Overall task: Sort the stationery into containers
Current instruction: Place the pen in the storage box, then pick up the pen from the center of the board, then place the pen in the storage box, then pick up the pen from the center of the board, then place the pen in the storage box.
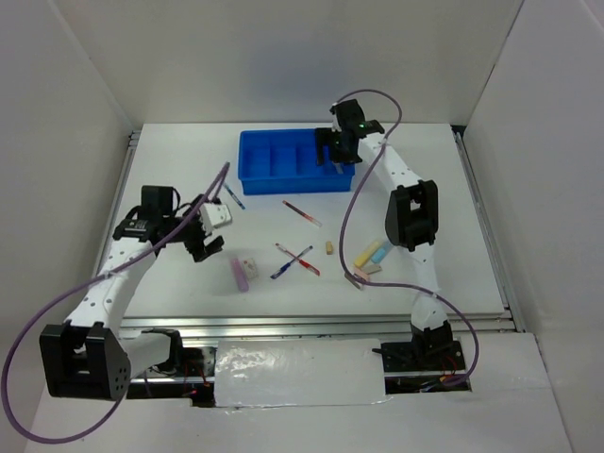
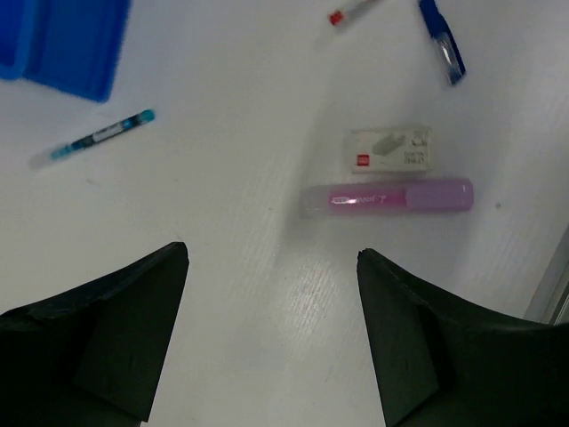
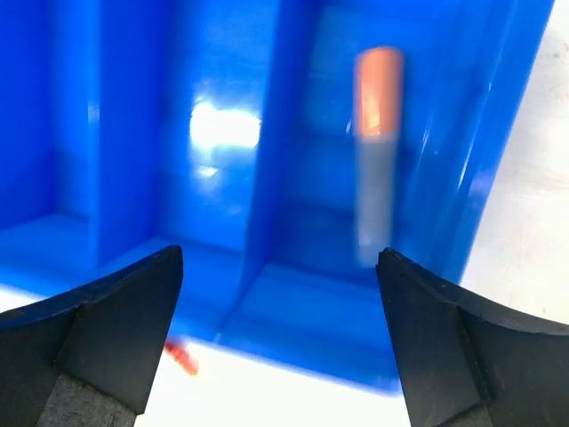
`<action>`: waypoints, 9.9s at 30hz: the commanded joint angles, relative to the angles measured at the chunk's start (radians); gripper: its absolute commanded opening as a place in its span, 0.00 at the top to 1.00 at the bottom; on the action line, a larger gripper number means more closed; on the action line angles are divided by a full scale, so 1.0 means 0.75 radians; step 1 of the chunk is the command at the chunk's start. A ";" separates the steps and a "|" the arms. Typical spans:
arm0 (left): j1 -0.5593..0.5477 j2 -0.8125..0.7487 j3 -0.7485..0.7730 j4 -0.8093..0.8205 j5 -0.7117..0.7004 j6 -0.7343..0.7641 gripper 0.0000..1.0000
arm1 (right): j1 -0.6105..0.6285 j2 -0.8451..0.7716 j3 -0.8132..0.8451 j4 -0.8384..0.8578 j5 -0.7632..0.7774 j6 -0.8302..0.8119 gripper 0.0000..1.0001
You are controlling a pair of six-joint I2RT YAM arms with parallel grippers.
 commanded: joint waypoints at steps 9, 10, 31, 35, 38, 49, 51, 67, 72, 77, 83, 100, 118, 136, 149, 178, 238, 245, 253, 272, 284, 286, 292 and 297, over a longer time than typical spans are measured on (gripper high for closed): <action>-0.111 0.318 0.146 -0.535 0.069 1.192 0.15 | -0.070 -0.553 -0.240 -0.124 -0.340 -0.040 0.05; -0.135 0.359 0.160 -0.533 0.053 1.219 0.15 | -0.082 -0.576 -0.263 -0.134 -0.360 -0.035 0.05; -0.377 0.694 0.175 -0.416 -0.248 1.321 0.29 | -0.272 -0.805 -0.451 -0.199 -0.510 -0.025 0.08; -0.385 0.717 0.146 -0.373 -0.307 1.303 0.35 | -0.272 -0.823 -0.459 -0.199 -0.530 -0.023 0.09; -0.391 0.701 0.109 -0.363 -0.348 1.282 0.51 | -0.268 -0.844 -0.473 -0.193 -0.547 -0.021 0.09; -0.375 0.474 0.009 -0.396 -0.283 1.021 0.75 | -0.225 -0.993 -0.670 -0.120 -0.626 0.003 0.11; -0.354 0.415 0.084 -0.485 -0.185 0.923 0.77 | -0.223 -1.050 -0.733 -0.091 -0.635 0.030 0.11; -0.285 0.218 0.404 0.607 0.306 -1.639 0.93 | -0.148 -1.085 -0.617 0.142 -1.023 0.210 0.12; -0.285 0.283 0.361 0.935 0.322 -2.188 0.93 | 0.040 -1.016 -0.533 0.150 -1.019 0.212 0.11; -0.297 0.330 0.253 1.305 0.323 -2.589 0.94 | 0.153 -0.936 -0.480 0.148 -1.031 0.226 0.12; -0.328 0.351 0.187 1.512 0.314 -2.735 0.94 | 0.192 -0.852 -0.443 0.179 -1.111 0.273 0.15; -0.387 0.365 0.160 1.580 0.274 -2.782 0.94 | 0.153 -0.739 -0.500 0.383 -1.363 0.502 0.80; -0.156 0.567 0.800 -0.093 -0.479 -1.723 0.01 | -0.137 -0.359 -0.026 0.158 -0.136 0.012 1.00; -0.086 0.353 0.486 0.069 -0.471 -1.712 0.01 | -0.066 0.013 0.048 0.396 0.055 0.077 0.96; -0.070 0.398 0.512 0.032 -0.526 -1.714 0.01 | -0.039 -0.017 -0.011 0.357 0.112 0.102 0.29; -0.080 0.208 0.451 0.119 -0.072 -1.184 0.01 | -0.439 -1.157 -1.244 -0.203 -0.224 -1.268 0.40; -0.021 0.251 0.324 0.312 0.079 -1.190 0.02 | -0.184 -1.070 -1.713 -0.134 -0.074 -2.424 0.87; -0.021 0.240 0.324 0.332 0.083 -1.219 0.02 | -0.190 -1.337 -1.529 -0.281 -0.364 -2.235 1.00; -0.025 0.304 0.367 0.320 -0.064 -1.299 0.05 | -0.098 -0.791 -0.518 -0.293 -0.547 -0.896 1.00; -0.011 0.267 0.271 0.347 -0.091 -1.289 0.06 | 0.020 -0.179 -0.015 0.169 0.130 0.091 1.00; -0.011 0.296 0.279 0.349 -0.082 -1.305 0.05 | 0.006 -0.050 0.022 0.208 0.155 0.061 0.90; -0.011 0.300 0.285 0.339 -0.084 -1.299 0.06 | 0.006 -0.040 0.017 0.212 0.165 0.061 0.79; -0.009 0.324 0.299 0.330 -0.084 -1.303 0.06 | 0.006 -0.036 -0.001 0.212 0.188 0.063 0.52; 0.000 0.341 0.324 0.322 -0.070 -1.313 0.06 | 0.006 -0.113 -0.011 0.167 0.165 0.053 0.32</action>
